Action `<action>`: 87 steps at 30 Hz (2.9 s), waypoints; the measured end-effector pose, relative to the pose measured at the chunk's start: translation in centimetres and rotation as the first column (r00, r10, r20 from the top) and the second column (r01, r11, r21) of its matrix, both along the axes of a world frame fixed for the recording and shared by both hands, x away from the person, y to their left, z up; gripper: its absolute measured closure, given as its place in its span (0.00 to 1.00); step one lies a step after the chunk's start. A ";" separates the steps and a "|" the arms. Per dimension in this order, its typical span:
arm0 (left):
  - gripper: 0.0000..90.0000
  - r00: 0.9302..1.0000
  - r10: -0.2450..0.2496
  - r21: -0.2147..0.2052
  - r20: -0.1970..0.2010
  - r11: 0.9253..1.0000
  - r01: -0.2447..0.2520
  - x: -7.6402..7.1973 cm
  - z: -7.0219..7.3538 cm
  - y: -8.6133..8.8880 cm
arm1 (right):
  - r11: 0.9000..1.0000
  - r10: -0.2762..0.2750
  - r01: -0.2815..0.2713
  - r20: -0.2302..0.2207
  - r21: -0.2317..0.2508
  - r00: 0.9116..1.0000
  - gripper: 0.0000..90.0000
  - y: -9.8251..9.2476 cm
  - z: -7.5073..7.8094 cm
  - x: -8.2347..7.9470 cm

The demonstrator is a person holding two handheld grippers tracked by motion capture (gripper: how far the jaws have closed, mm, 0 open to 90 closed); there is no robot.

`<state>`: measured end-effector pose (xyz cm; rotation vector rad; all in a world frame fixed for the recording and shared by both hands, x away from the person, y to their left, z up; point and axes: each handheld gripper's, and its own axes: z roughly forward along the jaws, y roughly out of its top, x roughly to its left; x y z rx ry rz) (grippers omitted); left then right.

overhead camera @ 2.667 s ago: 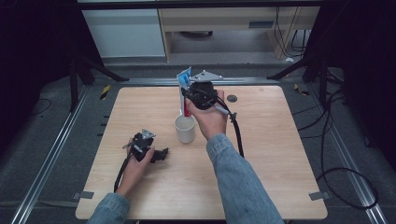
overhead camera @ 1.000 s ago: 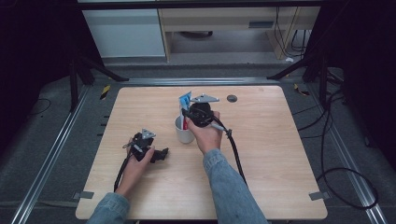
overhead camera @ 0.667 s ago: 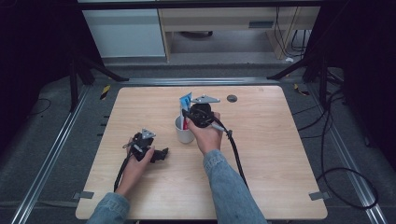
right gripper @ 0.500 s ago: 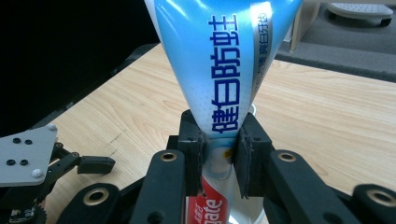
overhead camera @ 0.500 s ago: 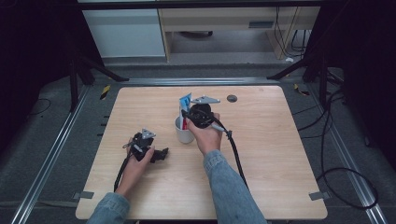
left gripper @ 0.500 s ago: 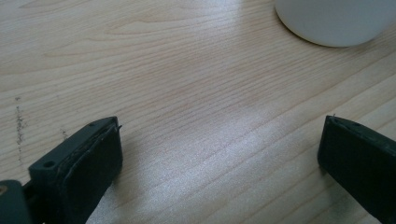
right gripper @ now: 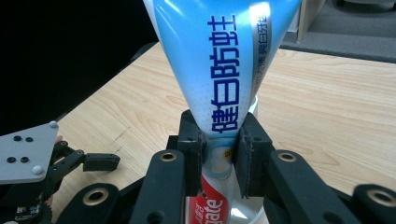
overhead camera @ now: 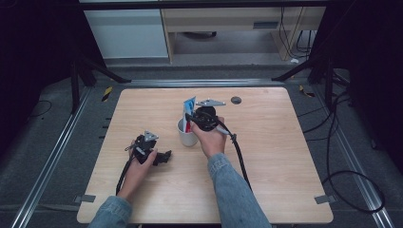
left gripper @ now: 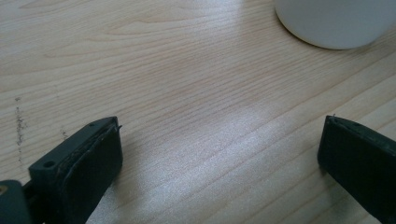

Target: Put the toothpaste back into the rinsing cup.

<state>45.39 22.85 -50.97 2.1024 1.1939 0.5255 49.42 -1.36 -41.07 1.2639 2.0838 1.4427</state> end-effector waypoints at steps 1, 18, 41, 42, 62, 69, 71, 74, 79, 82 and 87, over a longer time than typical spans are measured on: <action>0.00 1.000 0.000 0.000 0.000 1.000 0.000 0.0 0.0 0.0 | 1.000 -0.002 0.002 -0.003 0.005 1.000 0.83 -0.1 0.0 0.0; 0.00 1.000 -0.001 0.001 0.000 1.000 0.001 0.0 0.0 0.0 | 0.997 -0.027 0.032 -0.070 0.076 0.997 0.81 -1.3 -0.4 1.2; 0.00 1.000 -0.003 0.001 0.001 1.000 0.003 0.1 0.0 0.0 | 0.999 -0.050 0.050 -0.021 -0.023 0.999 0.71 -1.3 -0.2 0.9; 0.00 1.000 -0.003 0.001 0.001 1.000 0.003 0.1 0.0 0.0 | 0.999 -0.048 0.047 -0.017 -0.026 0.999 0.71 -1.2 -0.2 0.9; 0.00 1.000 -0.004 0.001 0.000 1.000 0.004 0.1 0.0 0.0 | 0.989 -0.053 0.057 0.029 -0.134 0.998 0.54 -0.9 0.2 0.2; 0.00 1.000 -0.004 0.001 0.000 1.000 0.004 0.1 0.0 0.0 | 0.984 -0.063 0.071 0.051 -0.164 0.997 0.46 -0.9 0.6 0.0; 0.00 1.000 -0.004 0.001 0.001 1.000 0.004 0.1 0.0 0.0 | 0.982 -0.068 0.077 0.055 -0.175 0.996 0.44 -0.8 0.6 -0.1; 0.00 1.000 -0.004 0.001 0.001 1.000 0.004 0.1 0.0 0.0 | 0.973 -0.085 0.098 0.070 -0.208 0.994 0.40 -0.7 0.8 -0.3; 0.00 1.000 -0.004 0.000 0.001 1.000 0.004 0.1 0.0 0.0 | 0.968 -0.097 0.112 0.078 -0.225 0.992 0.36 -0.7 1.2 -0.6; 0.00 1.000 -0.002 -0.003 0.002 1.000 0.002 0.1 0.0 0.0 | 0.967 -0.098 0.115 0.082 -0.228 0.992 0.34 -0.8 1.4 -0.7; 0.00 1.000 -0.003 -0.001 0.002 1.000 0.003 0.1 0.0 0.0 | 0.966 -0.104 0.121 0.083 -0.230 0.991 0.33 -1.0 1.6 -0.8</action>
